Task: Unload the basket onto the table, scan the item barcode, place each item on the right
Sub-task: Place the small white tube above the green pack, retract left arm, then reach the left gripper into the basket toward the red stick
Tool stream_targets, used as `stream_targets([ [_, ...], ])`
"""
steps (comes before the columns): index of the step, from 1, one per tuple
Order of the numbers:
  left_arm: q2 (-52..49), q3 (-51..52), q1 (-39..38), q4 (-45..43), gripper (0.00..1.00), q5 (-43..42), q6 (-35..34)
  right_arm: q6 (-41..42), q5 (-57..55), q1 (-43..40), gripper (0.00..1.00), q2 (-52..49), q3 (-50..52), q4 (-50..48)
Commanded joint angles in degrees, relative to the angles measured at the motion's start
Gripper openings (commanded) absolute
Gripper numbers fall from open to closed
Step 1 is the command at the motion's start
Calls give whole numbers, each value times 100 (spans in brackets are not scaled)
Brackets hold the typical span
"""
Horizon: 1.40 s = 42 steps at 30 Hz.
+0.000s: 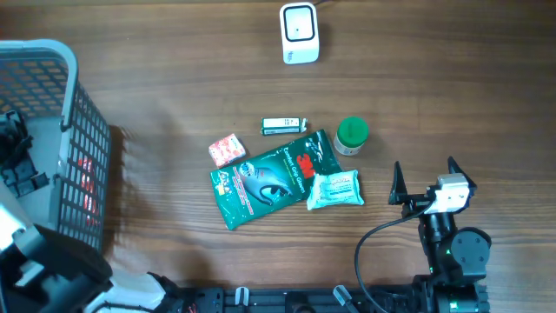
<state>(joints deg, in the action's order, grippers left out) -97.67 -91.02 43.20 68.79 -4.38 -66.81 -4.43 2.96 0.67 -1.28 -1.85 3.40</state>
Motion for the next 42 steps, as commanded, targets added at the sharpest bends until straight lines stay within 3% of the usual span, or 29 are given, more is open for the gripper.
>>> stream_targets([
  [1,-306,22,31,-33,100,125,586,-52,50,2,100,33,-2,-15],
  [8,-933,109,-140,262,100,127,1119,-52,50,2,100,31,-2,-15],
  [23,-1956,131,-599,236,100,326,1108,-52,50,2,100,33,-2,-15],
  [30,-1963,1209,-678,-522,100,339,1110,-50,50,2,100,33,-2,-15],
  [31,-1963,1429,-691,-649,87,339,1110,-52,50,2,100,33,-2,-15],
  [32,-1963,1532,-688,-669,62,341,1110,-52,50,2,100,33,-2,-15],
  [33,-1963,1572,-684,-647,30,341,1115,-50,50,2,100,33,-2,-15],
  [34,-1954,1563,-664,-625,10,339,1117,-52,50,2,100,33,-2,-15],
  [35,-1928,1532,-627,-621,4,339,1119,-55,50,2,100,33,-2,-15],
  [38,-1784,1088,-437,-452,4,249,1526,-52,50,2,100,33,-2,-15],
  [42,-1360,-809,-105,629,4,256,2031,-52,50,2,100,33,-2,-17],
])
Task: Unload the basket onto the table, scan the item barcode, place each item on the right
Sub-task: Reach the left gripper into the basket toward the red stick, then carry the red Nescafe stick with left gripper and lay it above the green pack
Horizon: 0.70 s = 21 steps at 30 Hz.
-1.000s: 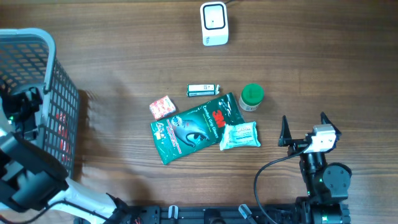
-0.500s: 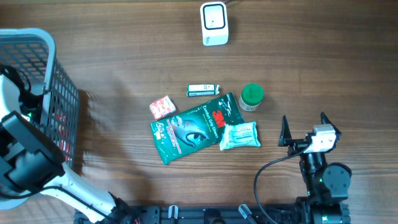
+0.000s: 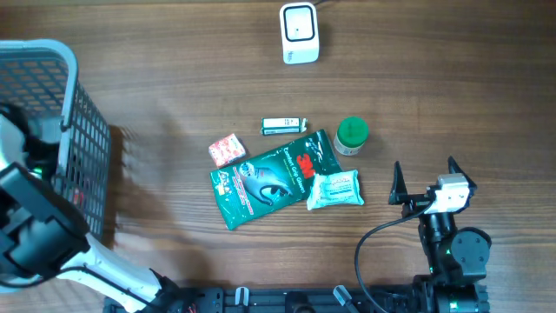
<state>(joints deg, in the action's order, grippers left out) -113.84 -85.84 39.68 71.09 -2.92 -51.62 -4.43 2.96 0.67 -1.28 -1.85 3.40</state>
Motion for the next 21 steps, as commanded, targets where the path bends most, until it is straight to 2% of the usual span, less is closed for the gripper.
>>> stream_targets([
  [1,398,-2065,330,737,4,107,542,-52,50,2,100,33,-2,-15],
  [2,595,-3176,380,1172,4,105,540,-50,50,2,100,33,-2,-15],
  [5,879,-4461,328,1641,4,15,535,-52,50,2,100,33,-2,-15],
  [6,1130,-5045,245,1757,4,-295,535,-52,50,2,100,33,-2,-15],
  [10,1943,-5320,-310,1709,4,-798,492,-50,50,2,100,31,-2,-15],
  [14,2227,-5309,-1897,2004,4,-662,494,-52,50,2,100,33,-2,-15],
  [15,2155,-5160,-2785,2068,4,-221,492,-50,50,2,100,33,-2,-15],
  [16,2094,-5023,-3298,2068,4,33,479,-52,50,2,100,33,-2,-15],
  [18,1829,-4597,-4411,2041,4,590,44,-52,50,2,100,33,-2,-15],
  [21,1429,-4048,-5362,1834,4,968,-651,-52,50,2,100,33,-2,-15],
])
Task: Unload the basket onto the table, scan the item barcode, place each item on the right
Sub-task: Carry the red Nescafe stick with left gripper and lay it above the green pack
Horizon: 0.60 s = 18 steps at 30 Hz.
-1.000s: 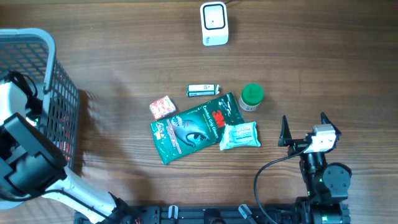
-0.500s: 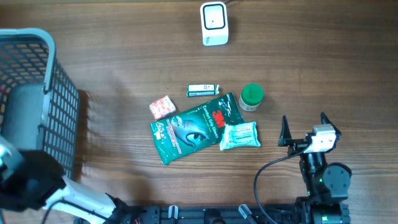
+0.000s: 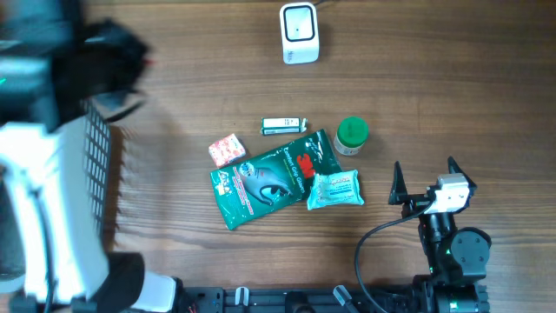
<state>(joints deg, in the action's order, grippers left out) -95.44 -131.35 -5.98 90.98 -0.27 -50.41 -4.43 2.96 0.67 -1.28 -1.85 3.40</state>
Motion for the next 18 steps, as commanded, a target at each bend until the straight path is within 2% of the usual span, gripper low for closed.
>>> stream_targets([
  [1,-608,765,-1132,-387,4,730,-984,-50,50,2,100,33,-2,-15],
  [4,-1263,1484,-1884,-1169,4,723,-1635,-52,50,2,100,31,-2,-15],
  [9,-2155,2011,-2503,-1519,4,719,-3093,-52,50,2,100,33,-2,-15],
  [18,-3233,2190,-2870,-1915,4,721,-3390,-52,50,2,100,33,-2,-15],
])
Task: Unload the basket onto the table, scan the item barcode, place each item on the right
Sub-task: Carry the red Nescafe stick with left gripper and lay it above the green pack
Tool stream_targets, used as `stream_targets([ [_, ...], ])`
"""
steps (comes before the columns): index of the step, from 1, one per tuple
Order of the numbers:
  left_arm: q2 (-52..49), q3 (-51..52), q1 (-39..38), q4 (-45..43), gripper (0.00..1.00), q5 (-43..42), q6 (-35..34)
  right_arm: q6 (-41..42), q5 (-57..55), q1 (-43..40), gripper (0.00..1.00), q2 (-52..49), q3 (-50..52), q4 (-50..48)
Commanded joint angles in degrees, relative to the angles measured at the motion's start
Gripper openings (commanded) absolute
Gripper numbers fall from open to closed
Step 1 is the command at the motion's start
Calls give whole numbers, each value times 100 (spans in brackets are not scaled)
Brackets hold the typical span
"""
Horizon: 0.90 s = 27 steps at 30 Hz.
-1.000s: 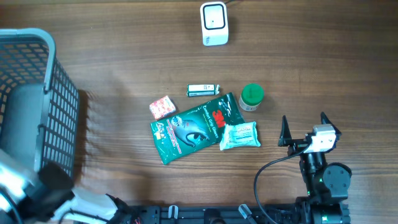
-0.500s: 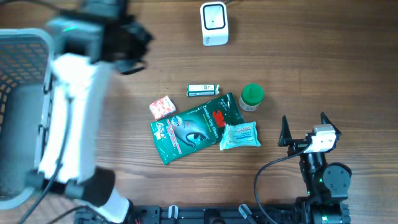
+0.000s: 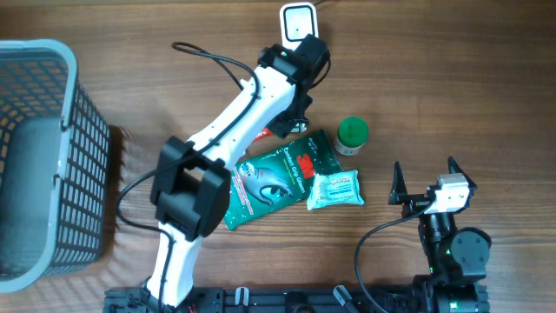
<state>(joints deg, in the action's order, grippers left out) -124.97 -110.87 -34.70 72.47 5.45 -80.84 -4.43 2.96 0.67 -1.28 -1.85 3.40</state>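
The white barcode scanner [image 3: 295, 19] stands at the table's far edge. My left arm reaches across the table to it, and the left gripper [image 3: 287, 122] points down just in front of it. A small red item [image 3: 278, 131] shows at its tip and appears held. A green 3M pouch [image 3: 276, 178], a pale wipes packet [image 3: 335, 189] and a green-lidded jar [image 3: 352, 133] lie mid-table. My right gripper [image 3: 425, 176] rests open near the front right edge, with nothing in it.
A grey mesh basket [image 3: 82, 148] stands at the left edge, and no red item shows inside it. The left arm hides the small items left of the jar. The scanner's cable runs off the far edge.
My left arm was above the basket's far corner. Now it stretches over the mid-table items, its gripper in front of the scanner with a red item at its tip. The right arm stayed still.
At first my left arm was low at the basket, with a red item showing through the mesh. It then stood over the basket, later above its far corner. Now the basket shows no red item and the gripper is at the scanner.
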Motion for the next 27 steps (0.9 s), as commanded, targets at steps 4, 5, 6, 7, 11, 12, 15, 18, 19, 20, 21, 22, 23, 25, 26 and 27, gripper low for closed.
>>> stream_targets([
  [4,-428,793,2,-444,4,-131,-514,-52,50,2,100,33,-2,-15],
  [5,-428,988,2,-625,4,-299,-514,-55,50,2,100,33,-2,-15],
  [6,-428,1180,2,-807,4,-492,-514,-52,50,2,100,33,-2,-15],
  [7,-428,1320,2,-925,4,-667,-514,-50,50,2,100,33,-2,-15],
  [11,-407,1449,-4,-968,4,-1019,-466,-52,50,2,100,33,-2,-15],
  [12,-380,1449,-4,-975,4,-1019,-343,-52,50,2,100,33,-2,-15],
  [15,-9,1443,4,-944,9,-706,-179,-52,50,2,99,31,-2,-15],
  [18,730,1408,9,-855,32,372,-33,-52,50,2,100,33,-2,-15],
  [19,1040,1397,9,-837,57,732,-31,-52,50,2,100,31,-2,-15],
  [20,1268,1394,9,-841,79,960,-31,-52,50,2,100,33,-2,-15],
  [21,1652,1394,11,-872,95,1237,-33,-50,50,2,100,33,-2,-15],
  [22,1980,1379,11,-894,100,1486,-11,-52,50,2,100,33,-2,-15],
  [23,2216,1377,9,-938,100,1727,101,-50,50,2,100,33,-2,-15],
  [25,2702,1377,9,-1204,100,2350,710,-52,50,2,100,33,-2,-15],
  [26,2900,1377,9,-1364,100,2717,1067,-52,50,2,100,33,-2,-15],
  [27,3178,1377,9,-1617,100,3274,1604,-52,50,2,100,33,-2,-15],
])
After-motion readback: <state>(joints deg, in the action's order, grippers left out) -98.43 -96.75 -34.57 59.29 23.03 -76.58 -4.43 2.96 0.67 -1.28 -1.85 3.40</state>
